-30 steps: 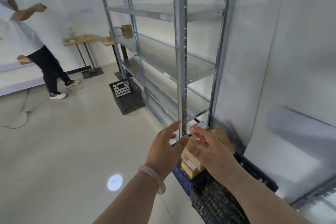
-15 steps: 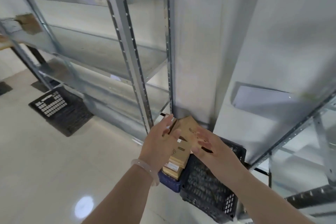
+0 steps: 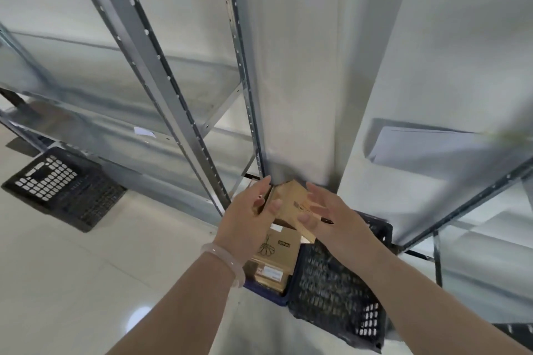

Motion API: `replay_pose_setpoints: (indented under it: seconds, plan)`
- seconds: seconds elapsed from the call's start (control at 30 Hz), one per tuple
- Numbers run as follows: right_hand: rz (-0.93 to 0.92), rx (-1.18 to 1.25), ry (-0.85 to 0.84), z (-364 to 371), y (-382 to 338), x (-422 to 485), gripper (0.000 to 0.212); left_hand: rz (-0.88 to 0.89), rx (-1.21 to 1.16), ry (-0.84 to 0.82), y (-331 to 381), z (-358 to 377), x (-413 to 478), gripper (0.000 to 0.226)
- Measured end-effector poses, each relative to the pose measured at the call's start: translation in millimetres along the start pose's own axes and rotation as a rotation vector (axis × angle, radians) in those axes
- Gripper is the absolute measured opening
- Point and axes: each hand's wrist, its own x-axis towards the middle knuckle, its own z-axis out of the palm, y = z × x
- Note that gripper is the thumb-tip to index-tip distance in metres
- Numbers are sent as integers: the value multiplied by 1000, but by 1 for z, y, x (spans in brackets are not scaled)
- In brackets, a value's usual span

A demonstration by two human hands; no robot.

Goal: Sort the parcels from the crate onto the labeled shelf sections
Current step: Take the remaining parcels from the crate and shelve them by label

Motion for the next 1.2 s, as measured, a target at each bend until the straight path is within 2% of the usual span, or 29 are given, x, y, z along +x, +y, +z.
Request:
replay_pose_setpoints:
  seconds: [0.1,0.17,0.3,0.63,0.8,0.97,1.07,1.13,1.2]
  plan:
    - [27,4,26,2,0,17,38,15,30,-40,-13,0,25,49]
    - [52,41,48,9,5,29,43,4,10,-73,-23,-1,46,48]
    - [149,120,138,30,17,59,65,23,-24,-175,-44,-7,87,48]
    - [387,77,273,103,40,129,61,19,56,-409,-119,-31,179,54]
    - [553,72,254,120,97,136,59,-71,178,-453,-177,-11,203,55]
    - [802,36,254,124,191,154,69,-159,291,-543,-247,28,221,58]
    - [867,15,242,137,247,171,69,-225,304,-575,-289,59,231,61]
    - [889,13,194,151,276,184,67,-251,293,-578,-316,83,237,66]
    - [915,23,155,166,304,195,70,-335,292,-575,-345,106,242,81]
